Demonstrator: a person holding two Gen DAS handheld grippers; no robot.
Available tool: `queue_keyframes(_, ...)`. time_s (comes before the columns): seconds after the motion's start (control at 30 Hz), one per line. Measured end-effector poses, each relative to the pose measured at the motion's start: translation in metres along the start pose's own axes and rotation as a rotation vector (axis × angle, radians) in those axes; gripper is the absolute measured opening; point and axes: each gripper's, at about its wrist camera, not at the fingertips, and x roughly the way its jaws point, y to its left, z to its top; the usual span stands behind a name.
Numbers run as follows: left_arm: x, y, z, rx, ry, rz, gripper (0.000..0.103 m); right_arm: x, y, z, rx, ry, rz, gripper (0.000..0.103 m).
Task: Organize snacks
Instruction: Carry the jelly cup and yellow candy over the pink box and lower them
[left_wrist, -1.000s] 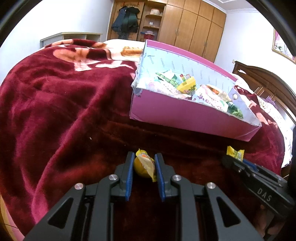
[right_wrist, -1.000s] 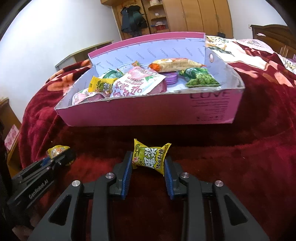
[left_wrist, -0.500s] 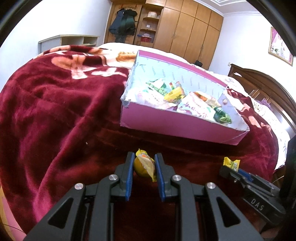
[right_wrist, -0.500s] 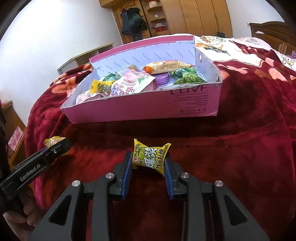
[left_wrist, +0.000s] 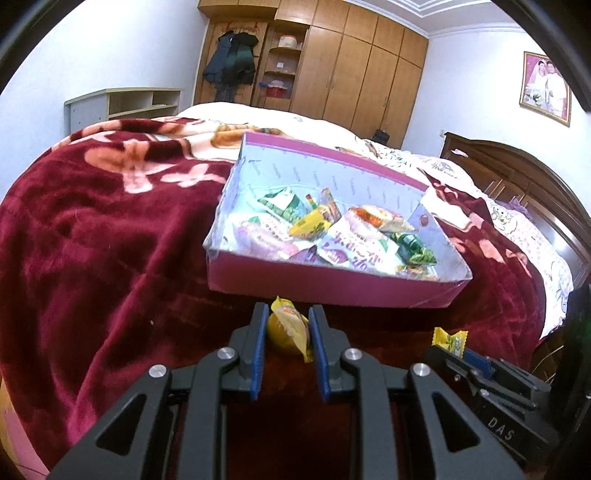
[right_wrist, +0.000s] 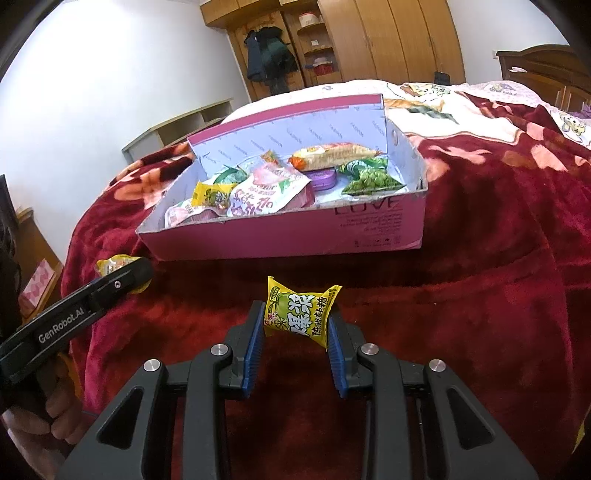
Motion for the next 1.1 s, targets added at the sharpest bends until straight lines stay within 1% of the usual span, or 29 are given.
queue_keyframes(0.23, 0.002, -0.009, 0.015, 0.013, -0.020, -0.016, 0.023, -0.006, -0.003, 0.007, -0.004, -0.022, -0.003, 0.033)
queue_keyframes(0.53, 0.014, -0.022, 0.044, 0.051, -0.058, -0.020, 0.023, -0.013, -0.003, 0.024, -0.032, -0.058, -0.010, 0.033)
queue_keyframes(0.83, 0.045, -0.031, 0.060, 0.069, -0.031, -0.026, 0.023, -0.011, -0.006, 0.046, -0.050, -0.099, -0.016, 0.033)
queue_keyframes(1.1, 0.067, -0.033, 0.057, 0.072, -0.002, -0.012, 0.023, 0.002, -0.010, 0.069, -0.068, -0.117, -0.034, 0.033)
